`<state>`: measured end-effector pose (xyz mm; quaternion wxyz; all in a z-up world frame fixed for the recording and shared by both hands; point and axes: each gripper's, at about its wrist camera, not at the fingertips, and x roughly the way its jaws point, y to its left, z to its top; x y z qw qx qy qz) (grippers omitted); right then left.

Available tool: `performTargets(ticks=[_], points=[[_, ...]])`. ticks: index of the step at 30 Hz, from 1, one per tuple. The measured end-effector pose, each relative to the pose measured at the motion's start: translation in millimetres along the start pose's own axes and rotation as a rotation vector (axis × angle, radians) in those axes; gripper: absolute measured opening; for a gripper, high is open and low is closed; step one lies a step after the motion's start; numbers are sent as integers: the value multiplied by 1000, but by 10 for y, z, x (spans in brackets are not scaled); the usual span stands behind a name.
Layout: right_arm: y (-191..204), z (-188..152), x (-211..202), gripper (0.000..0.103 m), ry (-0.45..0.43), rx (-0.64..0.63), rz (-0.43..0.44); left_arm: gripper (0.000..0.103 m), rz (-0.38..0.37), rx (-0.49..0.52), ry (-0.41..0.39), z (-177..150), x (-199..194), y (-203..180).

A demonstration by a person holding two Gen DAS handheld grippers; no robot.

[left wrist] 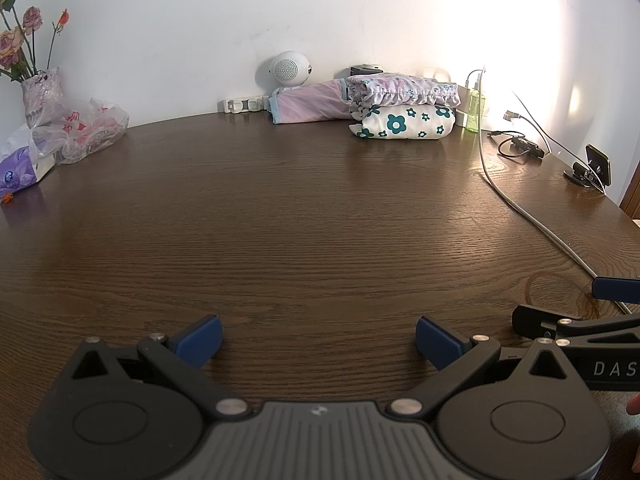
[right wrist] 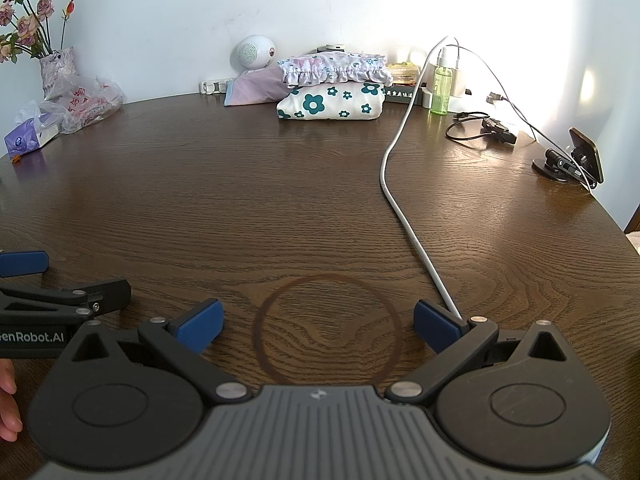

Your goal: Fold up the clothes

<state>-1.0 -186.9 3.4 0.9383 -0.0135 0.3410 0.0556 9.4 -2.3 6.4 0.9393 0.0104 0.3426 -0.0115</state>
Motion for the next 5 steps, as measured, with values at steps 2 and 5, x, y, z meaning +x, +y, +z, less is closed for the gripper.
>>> performTargets(ticks=[2,5], points=[[0,0,0,103,0,0,0,103,0,0,0,0,0,0],[0,-1,0,103,0,0,0,103,0,0,0,0,-1,-1]])
